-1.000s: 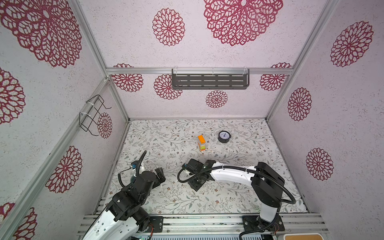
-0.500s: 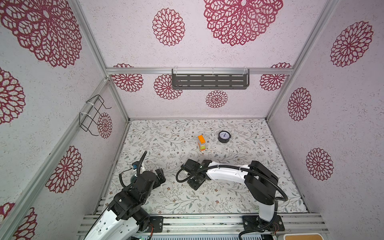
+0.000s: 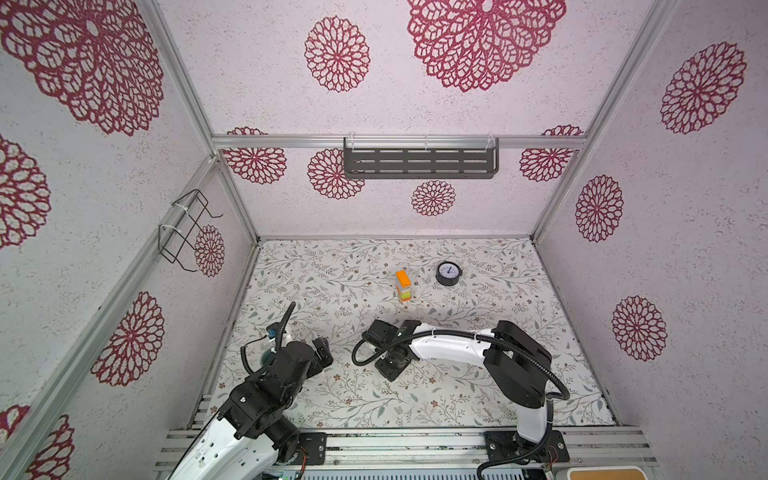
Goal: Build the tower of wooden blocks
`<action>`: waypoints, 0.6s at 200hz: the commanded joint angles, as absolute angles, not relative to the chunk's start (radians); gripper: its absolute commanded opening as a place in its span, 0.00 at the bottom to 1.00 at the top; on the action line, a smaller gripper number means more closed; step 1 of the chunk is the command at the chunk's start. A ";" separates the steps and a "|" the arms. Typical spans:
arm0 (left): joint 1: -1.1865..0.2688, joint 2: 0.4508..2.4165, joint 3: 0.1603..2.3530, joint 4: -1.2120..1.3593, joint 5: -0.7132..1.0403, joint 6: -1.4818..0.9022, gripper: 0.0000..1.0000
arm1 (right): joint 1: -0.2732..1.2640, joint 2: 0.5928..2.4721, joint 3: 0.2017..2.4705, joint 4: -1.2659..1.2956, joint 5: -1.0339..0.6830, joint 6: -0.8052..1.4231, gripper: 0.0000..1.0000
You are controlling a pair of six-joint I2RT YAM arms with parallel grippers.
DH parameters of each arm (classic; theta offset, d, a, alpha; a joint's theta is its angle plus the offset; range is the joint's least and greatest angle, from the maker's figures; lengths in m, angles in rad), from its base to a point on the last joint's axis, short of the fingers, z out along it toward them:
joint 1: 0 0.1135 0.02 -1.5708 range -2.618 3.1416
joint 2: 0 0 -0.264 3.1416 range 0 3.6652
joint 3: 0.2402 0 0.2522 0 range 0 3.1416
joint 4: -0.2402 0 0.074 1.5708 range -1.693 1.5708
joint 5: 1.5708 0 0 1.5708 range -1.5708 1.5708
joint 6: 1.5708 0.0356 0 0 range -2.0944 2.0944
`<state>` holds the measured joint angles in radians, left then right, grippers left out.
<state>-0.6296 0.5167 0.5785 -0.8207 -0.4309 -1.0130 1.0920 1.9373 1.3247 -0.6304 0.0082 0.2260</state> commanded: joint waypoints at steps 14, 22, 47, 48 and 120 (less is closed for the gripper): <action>-0.620 0.521 0.598 -0.808 -0.439 -1.002 0.99 | 1.087 1.896 1.341 -0.636 0.011 0.264 0.15; -0.620 0.525 0.602 -0.807 -0.439 -0.999 0.99 | 1.077 1.879 1.331 -0.616 -0.011 0.276 0.15; -0.618 0.540 0.616 -0.801 -0.437 -0.991 0.99 | 1.013 1.798 1.257 -0.503 -0.137 0.348 0.14; -0.618 0.541 0.617 -0.801 -0.437 -0.990 0.99 | 1.010 1.796 1.251 -0.495 -0.142 0.353 0.14; -0.616 0.613 0.640 -0.731 -0.404 -0.959 0.99 | 0.789 1.525 0.857 -0.097 -0.410 0.573 0.14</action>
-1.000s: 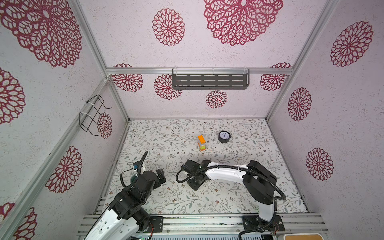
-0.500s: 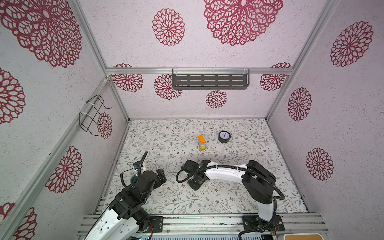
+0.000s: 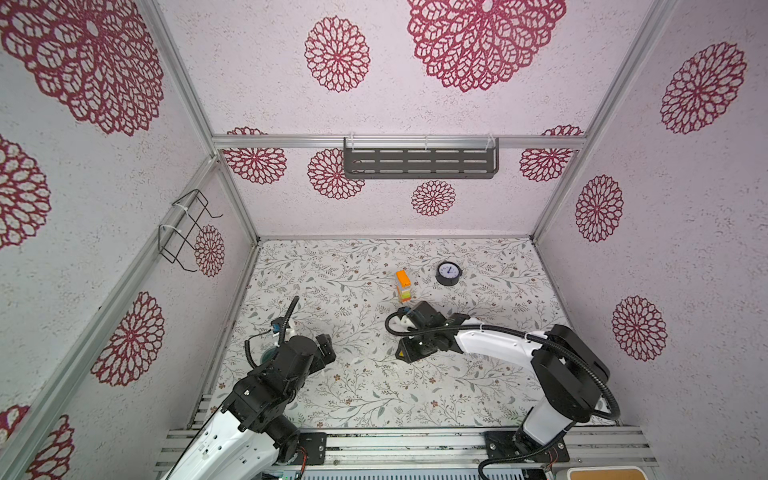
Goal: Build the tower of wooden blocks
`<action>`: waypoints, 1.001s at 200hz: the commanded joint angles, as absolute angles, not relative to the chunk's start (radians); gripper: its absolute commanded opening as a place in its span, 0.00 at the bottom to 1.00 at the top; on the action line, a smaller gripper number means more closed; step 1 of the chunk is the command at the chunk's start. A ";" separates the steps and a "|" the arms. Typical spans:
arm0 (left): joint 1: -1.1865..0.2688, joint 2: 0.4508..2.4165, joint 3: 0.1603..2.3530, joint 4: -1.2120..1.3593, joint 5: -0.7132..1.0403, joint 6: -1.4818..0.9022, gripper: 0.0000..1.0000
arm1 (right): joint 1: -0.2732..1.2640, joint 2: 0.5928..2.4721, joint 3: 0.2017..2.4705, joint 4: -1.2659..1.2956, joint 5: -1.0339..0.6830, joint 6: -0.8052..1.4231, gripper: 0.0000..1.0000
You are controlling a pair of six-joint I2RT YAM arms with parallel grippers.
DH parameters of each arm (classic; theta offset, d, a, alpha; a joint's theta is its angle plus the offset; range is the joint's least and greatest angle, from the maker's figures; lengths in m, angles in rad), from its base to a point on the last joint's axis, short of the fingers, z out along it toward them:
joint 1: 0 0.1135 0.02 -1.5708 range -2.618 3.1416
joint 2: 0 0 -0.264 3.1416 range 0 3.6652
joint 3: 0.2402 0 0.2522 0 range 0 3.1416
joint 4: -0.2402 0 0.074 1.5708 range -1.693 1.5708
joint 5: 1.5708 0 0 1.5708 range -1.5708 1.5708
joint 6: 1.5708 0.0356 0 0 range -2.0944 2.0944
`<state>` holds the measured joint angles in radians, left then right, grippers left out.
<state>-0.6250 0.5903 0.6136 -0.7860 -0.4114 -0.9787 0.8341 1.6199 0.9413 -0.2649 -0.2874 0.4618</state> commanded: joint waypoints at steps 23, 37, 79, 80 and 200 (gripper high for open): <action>-0.615 0.656 0.653 -0.702 -0.389 -0.944 0.99 | 0.687 1.437 0.740 0.008 -0.467 0.646 0.14; -0.615 0.684 0.657 -0.680 -0.376 -0.935 0.99 | 0.616 1.390 0.676 0.069 -0.512 0.688 0.15; -0.615 0.750 0.666 -0.625 -0.351 -0.925 0.99 | 0.465 1.382 0.580 0.212 -0.611 0.754 0.17; -0.615 0.751 0.666 -0.624 -0.351 -0.925 0.99 | 0.463 1.383 0.579 0.215 -0.612 0.754 0.17; -0.615 0.766 0.660 -0.598 -0.354 -0.925 0.99 | 0.391 1.604 0.577 0.385 -0.674 0.743 0.25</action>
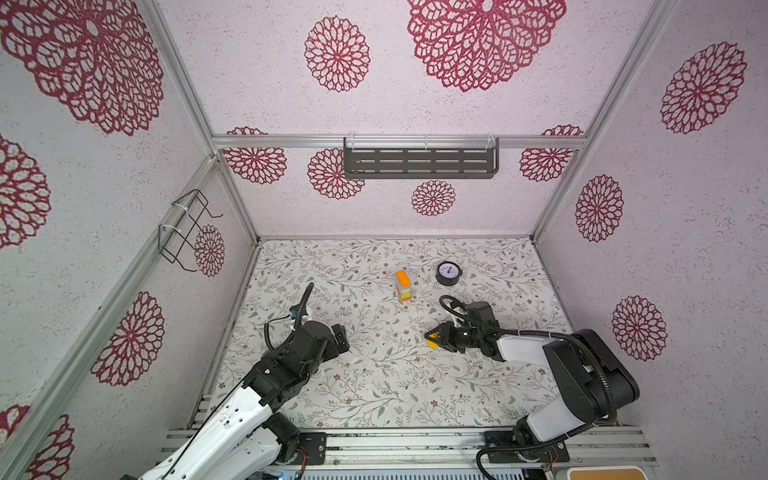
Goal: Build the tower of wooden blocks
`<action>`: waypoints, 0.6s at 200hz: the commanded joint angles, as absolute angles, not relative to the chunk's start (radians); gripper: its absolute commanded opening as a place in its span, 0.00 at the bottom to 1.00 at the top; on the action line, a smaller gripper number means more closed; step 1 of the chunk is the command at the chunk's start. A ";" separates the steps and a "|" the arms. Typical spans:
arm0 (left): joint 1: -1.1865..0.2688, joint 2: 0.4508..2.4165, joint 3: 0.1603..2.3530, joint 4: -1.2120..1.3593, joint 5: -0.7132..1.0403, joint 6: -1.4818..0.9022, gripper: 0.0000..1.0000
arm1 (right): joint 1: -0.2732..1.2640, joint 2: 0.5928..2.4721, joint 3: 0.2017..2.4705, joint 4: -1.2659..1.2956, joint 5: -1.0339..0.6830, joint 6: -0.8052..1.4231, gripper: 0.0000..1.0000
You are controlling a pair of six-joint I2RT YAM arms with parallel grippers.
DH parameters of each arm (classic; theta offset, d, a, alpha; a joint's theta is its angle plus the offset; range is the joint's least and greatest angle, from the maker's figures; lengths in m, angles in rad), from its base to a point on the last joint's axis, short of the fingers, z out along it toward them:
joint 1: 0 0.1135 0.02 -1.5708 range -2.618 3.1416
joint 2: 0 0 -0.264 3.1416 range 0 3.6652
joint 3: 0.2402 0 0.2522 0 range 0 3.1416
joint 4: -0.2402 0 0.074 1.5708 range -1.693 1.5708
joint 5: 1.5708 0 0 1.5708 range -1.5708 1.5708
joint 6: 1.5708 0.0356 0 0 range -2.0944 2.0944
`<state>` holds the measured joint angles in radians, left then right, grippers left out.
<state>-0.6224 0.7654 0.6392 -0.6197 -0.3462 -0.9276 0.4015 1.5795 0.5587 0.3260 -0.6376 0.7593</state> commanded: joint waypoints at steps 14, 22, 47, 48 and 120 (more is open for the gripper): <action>-0.615 0.770 0.663 -0.598 -0.356 -0.922 0.99 | 0.388 1.622 0.575 0.390 -0.676 0.738 0.26; -0.616 0.774 0.665 -0.598 -0.357 -0.919 0.99 | 0.387 1.627 0.576 0.390 -0.676 0.734 0.26; -0.615 0.789 0.672 -0.595 -0.358 -0.911 0.99 | 0.382 1.636 0.578 0.369 -0.671 0.710 0.31; -0.615 0.790 0.672 -0.595 -0.357 -0.911 0.99 | 0.382 1.636 0.578 0.369 -0.670 0.709 0.32; -0.612 0.809 0.673 -0.591 -0.359 -0.907 0.99 | 0.367 1.654 0.588 0.297 -0.663 0.642 0.50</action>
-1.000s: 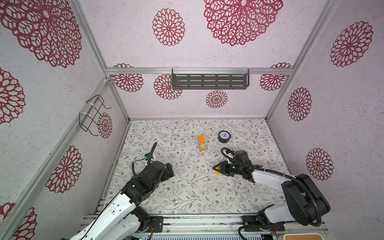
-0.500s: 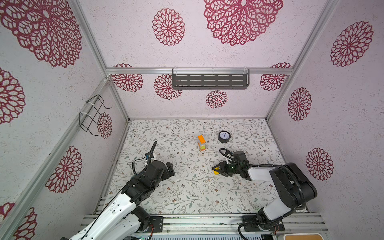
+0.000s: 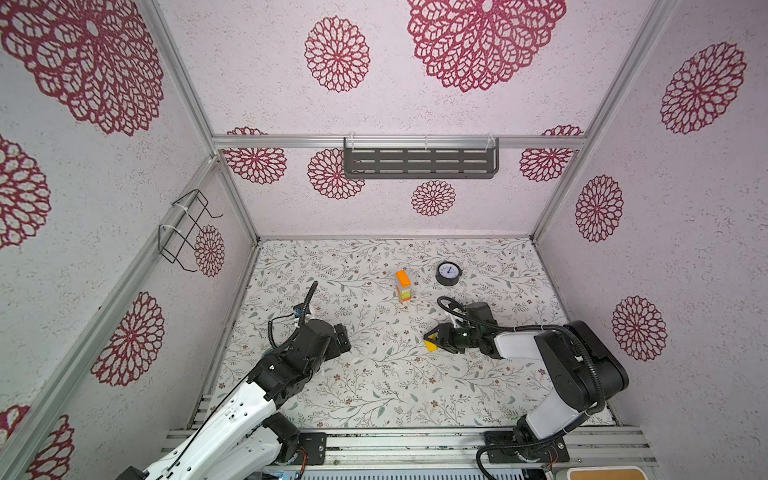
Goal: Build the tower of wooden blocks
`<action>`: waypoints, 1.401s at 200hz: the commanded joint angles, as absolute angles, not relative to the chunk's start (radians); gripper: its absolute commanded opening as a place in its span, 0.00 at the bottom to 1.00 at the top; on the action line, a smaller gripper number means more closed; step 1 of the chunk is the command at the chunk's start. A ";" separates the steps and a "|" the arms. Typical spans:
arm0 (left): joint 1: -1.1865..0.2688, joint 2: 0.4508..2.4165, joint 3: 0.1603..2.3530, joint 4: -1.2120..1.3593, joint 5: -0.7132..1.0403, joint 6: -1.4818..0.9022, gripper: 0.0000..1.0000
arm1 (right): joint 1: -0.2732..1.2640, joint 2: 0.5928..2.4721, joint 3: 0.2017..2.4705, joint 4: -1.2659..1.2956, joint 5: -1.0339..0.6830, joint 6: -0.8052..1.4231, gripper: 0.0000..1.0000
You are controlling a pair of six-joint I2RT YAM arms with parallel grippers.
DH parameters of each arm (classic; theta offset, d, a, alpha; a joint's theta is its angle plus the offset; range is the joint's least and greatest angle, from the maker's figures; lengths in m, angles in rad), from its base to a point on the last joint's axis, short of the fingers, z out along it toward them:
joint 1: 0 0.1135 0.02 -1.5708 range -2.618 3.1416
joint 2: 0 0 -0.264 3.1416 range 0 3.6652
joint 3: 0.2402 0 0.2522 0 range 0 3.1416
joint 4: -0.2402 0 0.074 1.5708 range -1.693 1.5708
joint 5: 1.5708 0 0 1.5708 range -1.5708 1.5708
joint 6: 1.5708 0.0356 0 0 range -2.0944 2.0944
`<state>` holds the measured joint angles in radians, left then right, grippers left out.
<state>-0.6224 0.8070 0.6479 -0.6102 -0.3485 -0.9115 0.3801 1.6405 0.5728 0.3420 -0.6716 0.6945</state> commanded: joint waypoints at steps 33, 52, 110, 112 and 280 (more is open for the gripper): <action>-0.609 0.814 0.676 -0.590 -0.357 -0.905 0.99 | 0.347 1.645 0.595 0.237 -0.638 0.607 0.51; -0.608 0.815 0.678 -0.591 -0.357 -0.903 0.99 | 0.338 1.624 0.611 0.165 -0.598 0.570 0.52; -0.602 0.828 0.689 -0.586 -0.354 -0.887 0.99 | 0.341 1.532 0.721 -0.161 -0.417 0.404 0.60; -0.602 0.828 0.689 -0.587 -0.354 -0.887 0.99 | 0.342 1.531 0.726 -0.173 -0.408 0.398 0.60; -0.586 1.256 0.839 -0.621 -0.191 -0.771 0.97 | 0.629 1.591 1.049 -0.575 0.002 0.373 0.57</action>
<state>-0.5941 1.1885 0.8082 -0.6071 -0.2295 -0.7967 0.5980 1.5566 1.0172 -0.5446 -0.0605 0.3523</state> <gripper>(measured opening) 0.975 0.568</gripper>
